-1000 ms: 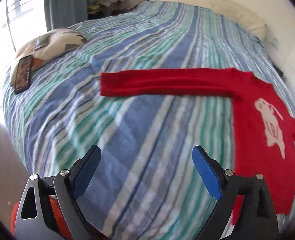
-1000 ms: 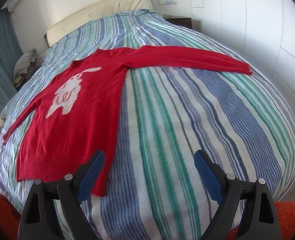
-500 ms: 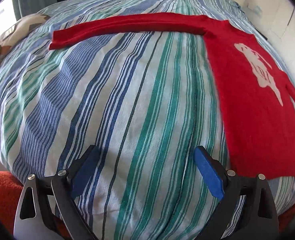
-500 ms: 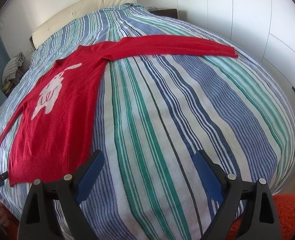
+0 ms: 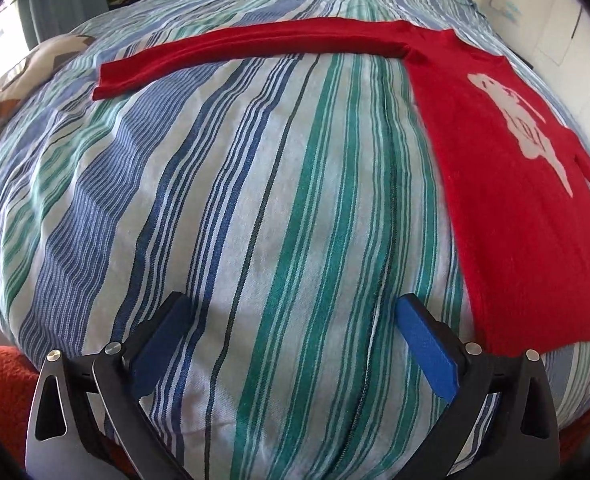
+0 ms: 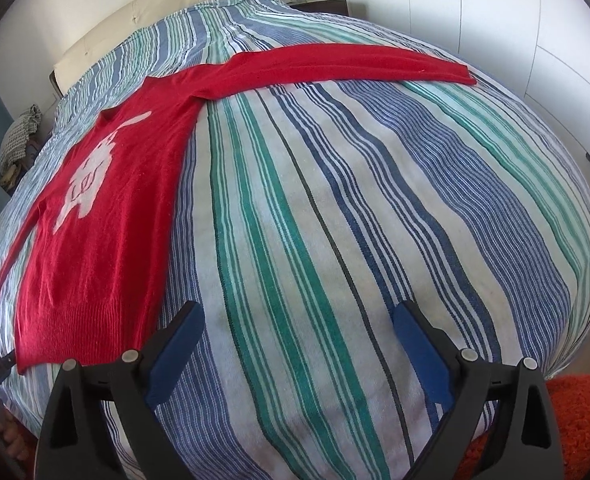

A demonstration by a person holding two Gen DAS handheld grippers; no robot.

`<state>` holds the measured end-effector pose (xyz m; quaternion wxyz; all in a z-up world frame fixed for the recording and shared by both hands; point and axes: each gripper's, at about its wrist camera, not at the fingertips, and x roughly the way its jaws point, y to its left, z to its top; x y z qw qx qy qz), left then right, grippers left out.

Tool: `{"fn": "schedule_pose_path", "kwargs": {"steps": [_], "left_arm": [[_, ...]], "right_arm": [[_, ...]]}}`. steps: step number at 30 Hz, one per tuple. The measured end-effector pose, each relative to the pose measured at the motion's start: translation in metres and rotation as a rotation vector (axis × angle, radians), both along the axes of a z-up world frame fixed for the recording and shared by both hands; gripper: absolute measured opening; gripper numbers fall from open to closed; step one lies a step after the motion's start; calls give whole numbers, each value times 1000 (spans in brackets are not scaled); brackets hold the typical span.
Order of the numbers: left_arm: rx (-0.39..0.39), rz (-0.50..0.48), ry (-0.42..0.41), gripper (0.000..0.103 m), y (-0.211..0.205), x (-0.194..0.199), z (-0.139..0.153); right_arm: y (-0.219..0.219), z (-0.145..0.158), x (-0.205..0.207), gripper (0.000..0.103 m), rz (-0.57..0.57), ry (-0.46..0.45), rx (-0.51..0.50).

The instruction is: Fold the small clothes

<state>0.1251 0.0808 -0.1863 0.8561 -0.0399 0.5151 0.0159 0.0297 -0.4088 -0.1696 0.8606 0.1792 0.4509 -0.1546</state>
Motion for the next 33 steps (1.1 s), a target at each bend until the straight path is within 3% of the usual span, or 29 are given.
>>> {"fn": "schedule_pose_path", "kwargs": {"steps": [33], "left_arm": [[17,-1,-4,103,-2,-1,-1]], "right_arm": [[2,-1,0,97,3,3,-3]]}}
